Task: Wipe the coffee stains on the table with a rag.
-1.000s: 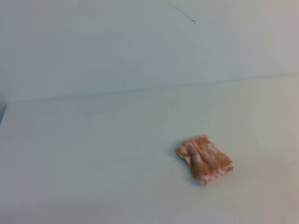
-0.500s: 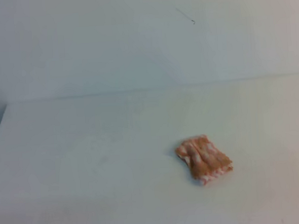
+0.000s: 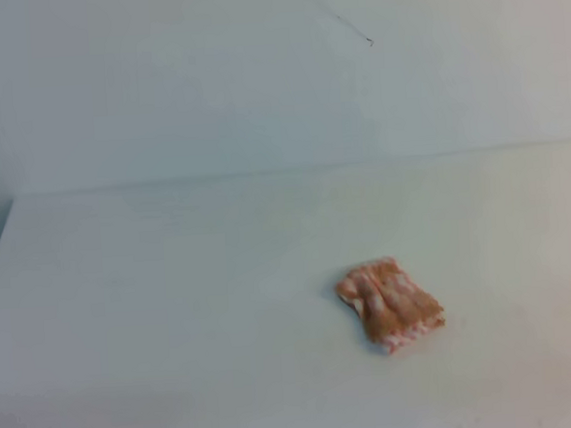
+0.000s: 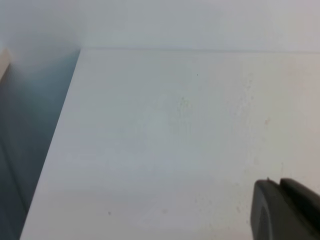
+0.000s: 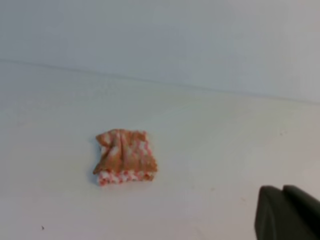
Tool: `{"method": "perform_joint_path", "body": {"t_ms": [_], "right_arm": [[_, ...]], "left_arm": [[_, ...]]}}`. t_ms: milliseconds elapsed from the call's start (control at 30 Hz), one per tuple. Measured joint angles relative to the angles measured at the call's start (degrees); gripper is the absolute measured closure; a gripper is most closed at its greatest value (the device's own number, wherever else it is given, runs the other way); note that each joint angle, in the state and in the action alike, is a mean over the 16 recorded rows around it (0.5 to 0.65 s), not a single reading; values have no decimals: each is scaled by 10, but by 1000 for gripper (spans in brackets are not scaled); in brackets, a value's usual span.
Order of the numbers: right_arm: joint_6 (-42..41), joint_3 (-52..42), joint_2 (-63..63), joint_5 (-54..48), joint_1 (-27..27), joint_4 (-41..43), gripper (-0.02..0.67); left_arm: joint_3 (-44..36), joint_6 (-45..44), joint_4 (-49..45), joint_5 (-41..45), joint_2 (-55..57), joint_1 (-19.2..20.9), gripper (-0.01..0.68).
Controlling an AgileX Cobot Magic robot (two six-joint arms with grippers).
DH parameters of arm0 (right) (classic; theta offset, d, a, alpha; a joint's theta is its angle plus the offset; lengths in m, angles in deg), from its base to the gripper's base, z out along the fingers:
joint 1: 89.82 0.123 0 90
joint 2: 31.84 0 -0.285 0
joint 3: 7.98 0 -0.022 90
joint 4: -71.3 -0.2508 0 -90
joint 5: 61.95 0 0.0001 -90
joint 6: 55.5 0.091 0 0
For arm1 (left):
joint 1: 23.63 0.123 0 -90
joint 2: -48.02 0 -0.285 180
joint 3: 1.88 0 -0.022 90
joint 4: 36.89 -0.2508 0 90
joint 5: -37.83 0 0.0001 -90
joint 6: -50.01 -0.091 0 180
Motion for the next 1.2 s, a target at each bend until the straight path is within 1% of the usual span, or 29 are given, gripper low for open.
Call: {"method": "perform_joint_path", "body": {"t_ms": [133, 267, 400, 633, 767, 900, 1200], "right_arm": [[0, 0, 1, 0, -12, -1, 651], [5, -1, 3, 1, -46, -2, 651], [10, -4, 7, 5, -107, -3, 651], [18, -35, 27, 19, -238, -2, 651], [20, -65, 40, 42, -291, 6, 651], [28, -105, 51, 65, -319, 10, 651], [57, -169, 58, 112, -338, 1, 651]], "left_arm": [[0, 0, 0, 0, 0, 0, 674], [0, 0, 0, 0, 0, 0, 674], [0, 0, 0, 0, 0, 0, 674], [0, 0, 0, 0, 0, 0, 674], [0, 0, 0, 0, 0, 0, 674], [0, 0, 0, 0, 0, 0, 674], [0, 0, 0, 0, 0, 0, 674]]}}
